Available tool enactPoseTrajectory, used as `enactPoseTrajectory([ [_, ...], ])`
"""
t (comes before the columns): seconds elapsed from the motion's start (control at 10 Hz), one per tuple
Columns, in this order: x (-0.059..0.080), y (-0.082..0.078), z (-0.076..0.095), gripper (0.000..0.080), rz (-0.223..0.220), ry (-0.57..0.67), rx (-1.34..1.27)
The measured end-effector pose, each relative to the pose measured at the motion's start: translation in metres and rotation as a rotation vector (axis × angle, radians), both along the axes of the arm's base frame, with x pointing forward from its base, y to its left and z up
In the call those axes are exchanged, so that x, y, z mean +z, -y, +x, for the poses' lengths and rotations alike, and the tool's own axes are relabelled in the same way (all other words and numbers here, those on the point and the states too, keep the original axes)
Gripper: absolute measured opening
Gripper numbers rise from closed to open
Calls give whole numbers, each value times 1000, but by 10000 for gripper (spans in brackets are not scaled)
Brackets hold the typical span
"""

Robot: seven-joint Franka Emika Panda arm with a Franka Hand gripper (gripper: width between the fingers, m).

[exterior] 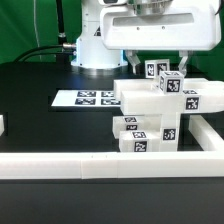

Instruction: Assemble chair

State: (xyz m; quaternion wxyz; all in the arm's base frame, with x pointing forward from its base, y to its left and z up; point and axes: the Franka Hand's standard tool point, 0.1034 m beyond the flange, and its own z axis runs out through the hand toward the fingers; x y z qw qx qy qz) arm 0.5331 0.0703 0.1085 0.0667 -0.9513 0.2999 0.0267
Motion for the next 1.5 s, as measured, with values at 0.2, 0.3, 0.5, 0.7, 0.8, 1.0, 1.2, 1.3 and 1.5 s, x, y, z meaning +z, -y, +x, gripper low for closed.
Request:
enactPoseTrajectory([
  [0.2,2,-1,3,649,-46,30,283],
  [0.3,3,-3,4,649,-58,38,365],
  [0.5,3,-3,5,649,-68,56,544],
  [0.7,3,-1,5,649,-66,74,683],
  [0.8,3,0,5,649,-66,73,681],
  [1.0,3,1,5,515,-66,73,680],
  [1.2,3,1,5,281,-67,73,674],
  [1.3,3,1,5,281,-67,71,659],
  [1.5,3,1,5,282,-67,67,613],
])
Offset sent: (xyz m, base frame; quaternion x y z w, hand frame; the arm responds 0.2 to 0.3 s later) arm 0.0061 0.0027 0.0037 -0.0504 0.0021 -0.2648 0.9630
